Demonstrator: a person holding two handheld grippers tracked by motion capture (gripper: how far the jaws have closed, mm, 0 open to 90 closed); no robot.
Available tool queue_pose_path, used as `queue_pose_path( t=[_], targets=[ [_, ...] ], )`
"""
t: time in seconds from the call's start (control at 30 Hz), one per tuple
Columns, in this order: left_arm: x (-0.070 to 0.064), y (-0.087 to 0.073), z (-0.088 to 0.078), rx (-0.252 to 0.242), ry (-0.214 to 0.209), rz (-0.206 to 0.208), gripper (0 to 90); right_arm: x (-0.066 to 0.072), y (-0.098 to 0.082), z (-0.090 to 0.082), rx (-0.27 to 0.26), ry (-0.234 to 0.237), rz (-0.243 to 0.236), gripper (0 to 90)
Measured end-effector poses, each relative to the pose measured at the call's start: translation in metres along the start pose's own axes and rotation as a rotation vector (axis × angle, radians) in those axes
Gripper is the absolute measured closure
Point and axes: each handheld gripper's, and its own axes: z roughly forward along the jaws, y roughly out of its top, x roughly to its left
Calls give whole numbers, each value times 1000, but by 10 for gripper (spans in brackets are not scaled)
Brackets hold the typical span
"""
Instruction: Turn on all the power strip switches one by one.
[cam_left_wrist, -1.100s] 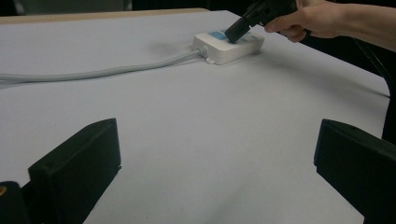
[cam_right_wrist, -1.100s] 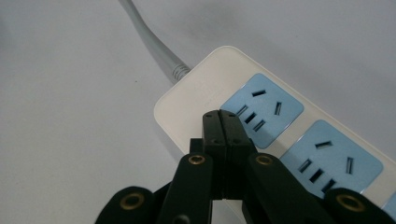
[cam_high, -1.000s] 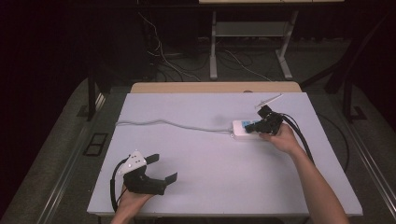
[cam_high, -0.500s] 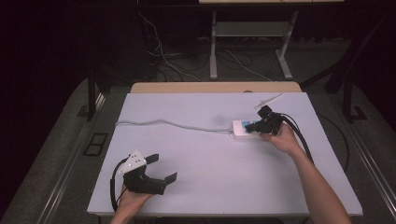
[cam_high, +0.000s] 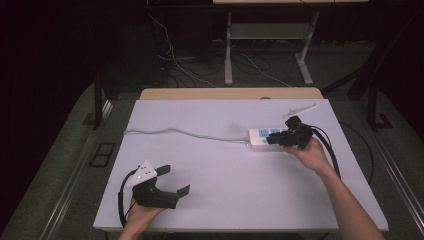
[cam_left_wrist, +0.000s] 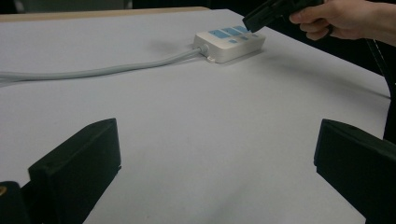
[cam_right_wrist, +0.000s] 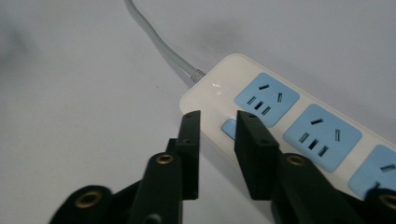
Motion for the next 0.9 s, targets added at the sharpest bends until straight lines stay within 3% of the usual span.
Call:
queue_pose_path(
  t=[0.3,0.47,0.9],
  targets=[
    [0,0,-1,-4,0,-2,0,17,-21,-27,-89,-53,55,239],
    [-2,0,0,-3,-2,0,0,26,-40,-40,-102,-50,73,20],
    [-3,0,0,-2,-2,2,0,55,-98,-74,-195,11,128,4]
  ],
)
